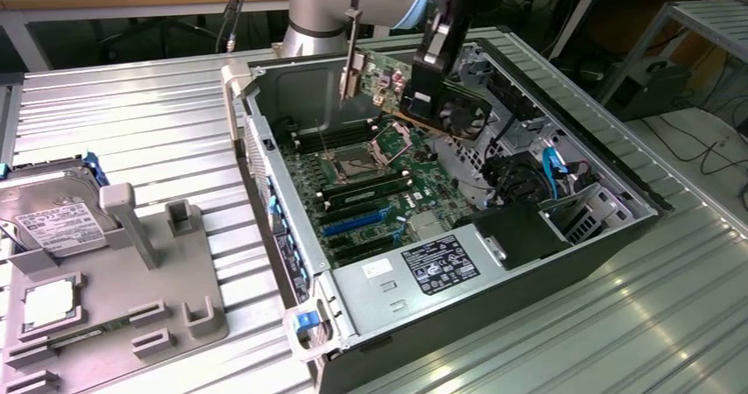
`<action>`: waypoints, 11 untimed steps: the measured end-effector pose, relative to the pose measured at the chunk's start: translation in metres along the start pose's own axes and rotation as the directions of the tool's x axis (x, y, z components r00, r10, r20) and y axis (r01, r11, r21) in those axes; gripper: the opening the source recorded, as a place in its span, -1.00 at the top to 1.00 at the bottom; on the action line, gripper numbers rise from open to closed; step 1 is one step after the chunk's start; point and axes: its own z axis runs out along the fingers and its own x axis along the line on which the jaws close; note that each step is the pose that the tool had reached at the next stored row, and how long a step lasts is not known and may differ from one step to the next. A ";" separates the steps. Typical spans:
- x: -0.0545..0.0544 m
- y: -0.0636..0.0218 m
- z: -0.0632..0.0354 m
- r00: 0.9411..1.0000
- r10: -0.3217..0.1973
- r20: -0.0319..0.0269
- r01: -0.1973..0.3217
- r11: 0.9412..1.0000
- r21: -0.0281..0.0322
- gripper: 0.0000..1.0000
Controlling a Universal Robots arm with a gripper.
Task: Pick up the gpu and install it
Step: 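Insert the gpu into the slot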
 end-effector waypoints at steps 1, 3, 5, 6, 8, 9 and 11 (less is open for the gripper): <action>0.000 0.0000 0.0000 1.000 -0.007 0.000 0.007 1.000 0.000 0.44; 0.000 0.0000 0.0000 1.000 -0.022 0.000 0.022 1.000 0.000 0.44; 0.000 0.0000 0.0000 0.999 -0.044 0.000 0.044 0.999 0.000 0.44; 0.000 0.0000 0.0000 0.999 -0.050 0.000 0.050 0.999 0.000 0.44; 0.000 0.0000 0.0000 0.998 -0.065 0.000 0.065 0.998 0.000 0.44; 0.000 0.0000 0.0000 0.997 -0.074 0.000 0.074 0.997 0.000 0.44; 0.000 0.0000 0.0000 0.996 -0.086 0.000 0.086 0.996 0.000 0.44</action>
